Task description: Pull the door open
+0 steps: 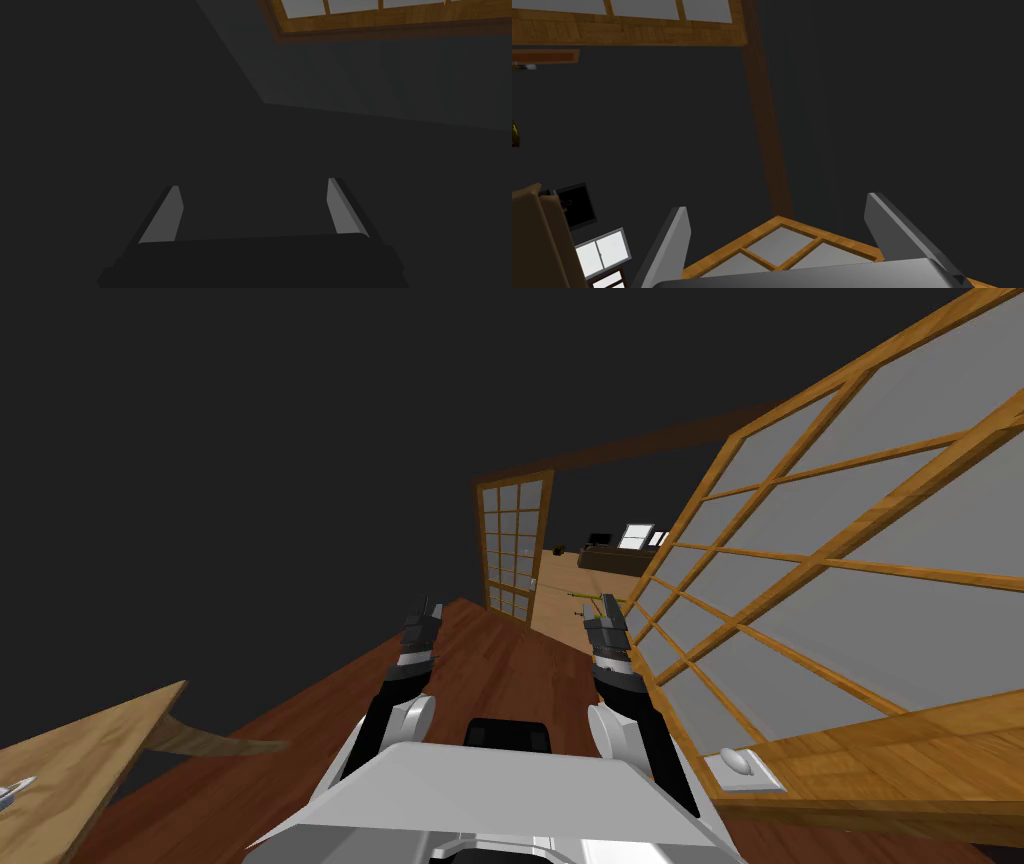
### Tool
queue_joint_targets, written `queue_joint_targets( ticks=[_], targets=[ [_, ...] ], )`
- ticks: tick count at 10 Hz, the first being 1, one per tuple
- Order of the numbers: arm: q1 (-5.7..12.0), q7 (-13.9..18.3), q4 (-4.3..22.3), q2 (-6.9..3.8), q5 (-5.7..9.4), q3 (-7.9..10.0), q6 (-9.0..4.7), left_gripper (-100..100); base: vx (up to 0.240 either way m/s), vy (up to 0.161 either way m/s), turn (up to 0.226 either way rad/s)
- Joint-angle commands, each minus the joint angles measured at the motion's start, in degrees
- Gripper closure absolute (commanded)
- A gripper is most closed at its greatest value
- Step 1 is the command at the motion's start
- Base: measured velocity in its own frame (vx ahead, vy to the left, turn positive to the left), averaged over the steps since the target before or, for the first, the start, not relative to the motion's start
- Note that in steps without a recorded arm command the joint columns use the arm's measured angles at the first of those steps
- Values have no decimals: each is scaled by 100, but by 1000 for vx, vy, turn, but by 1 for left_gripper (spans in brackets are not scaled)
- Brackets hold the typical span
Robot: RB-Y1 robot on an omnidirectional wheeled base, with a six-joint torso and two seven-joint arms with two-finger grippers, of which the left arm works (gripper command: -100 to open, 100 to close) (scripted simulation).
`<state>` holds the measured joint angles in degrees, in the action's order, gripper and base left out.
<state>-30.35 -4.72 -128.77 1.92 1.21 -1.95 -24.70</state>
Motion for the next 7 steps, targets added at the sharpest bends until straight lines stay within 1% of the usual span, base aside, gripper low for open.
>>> queue_joint_targets(
  ticks=[1, 2, 3, 4, 5, 6, 7],
  targets=[
    [59, -172, 201, -82, -40, 42, -59, -100, 71, -12, -105],
    [92, -269, 314, -123, -62, 65, -92, -100, 116, -40, -109],
    [108, -317, 371, -143, -74, 77, -108, -100, 104, -36, -39],
    [150, -439, 513, -188, -102, 107, -150, -100, 99, -38, -71],
    [174, -508, 594, -212, -118, 123, -174, -100, 92, -39, -71],
    [221, -648, 757, -260, -150, 157, -221, -100, 113, -38, -88],
    [247, -721, 843, -284, -167, 175, -247, -100, 107, -40, -73]
  ],
)
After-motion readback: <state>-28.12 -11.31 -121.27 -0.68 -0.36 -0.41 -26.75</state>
